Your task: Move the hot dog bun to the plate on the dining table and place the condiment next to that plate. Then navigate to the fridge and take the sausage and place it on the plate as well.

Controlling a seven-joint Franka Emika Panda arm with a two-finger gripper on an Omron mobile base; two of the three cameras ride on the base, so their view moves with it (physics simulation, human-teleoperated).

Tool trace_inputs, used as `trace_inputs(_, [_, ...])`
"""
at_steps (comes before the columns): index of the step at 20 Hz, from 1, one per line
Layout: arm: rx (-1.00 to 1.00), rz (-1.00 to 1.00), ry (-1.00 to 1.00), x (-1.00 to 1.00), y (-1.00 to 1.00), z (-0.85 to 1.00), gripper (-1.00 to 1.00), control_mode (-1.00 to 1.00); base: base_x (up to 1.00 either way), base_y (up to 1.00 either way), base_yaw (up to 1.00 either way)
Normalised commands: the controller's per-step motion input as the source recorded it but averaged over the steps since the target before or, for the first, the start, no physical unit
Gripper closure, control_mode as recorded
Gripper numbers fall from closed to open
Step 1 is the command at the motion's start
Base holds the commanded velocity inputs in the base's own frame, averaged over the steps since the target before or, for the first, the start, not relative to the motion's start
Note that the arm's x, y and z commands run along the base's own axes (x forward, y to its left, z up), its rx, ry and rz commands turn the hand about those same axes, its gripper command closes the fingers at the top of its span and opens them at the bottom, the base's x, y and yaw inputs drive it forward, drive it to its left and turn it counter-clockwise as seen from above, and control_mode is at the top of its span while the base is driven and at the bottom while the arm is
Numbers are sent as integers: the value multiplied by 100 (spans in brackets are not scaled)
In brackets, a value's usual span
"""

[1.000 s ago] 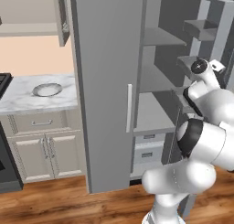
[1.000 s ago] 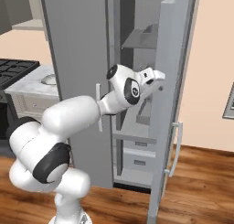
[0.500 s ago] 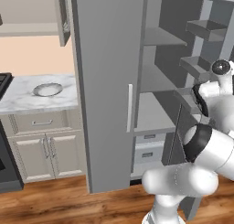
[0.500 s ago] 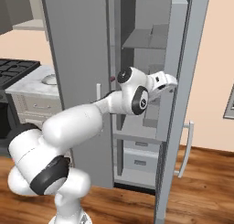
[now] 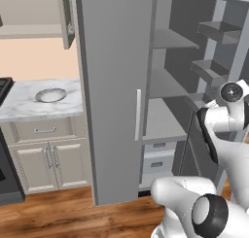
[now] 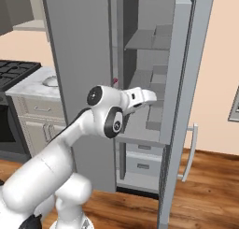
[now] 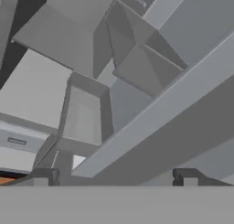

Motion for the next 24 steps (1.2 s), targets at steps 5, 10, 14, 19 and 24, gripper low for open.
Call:
trace_inputs(5, [8, 0, -7, -13, 100, -22, -100, -100, 0, 0, 0])
trace_inputs(10, [16, 4, -1, 0, 100, -23, -100, -100, 0, 0, 0])
trace_inputs(14, [14, 6, 4, 0, 100, -14, -100, -100, 0, 0, 0])
trace_inputs(19, [18, 10, 21, 0, 100, -8, -100, -100, 0, 0, 0])
trace_inputs(24, [29, 8, 22, 51, 57, -5, -100, -100, 0, 0, 0])
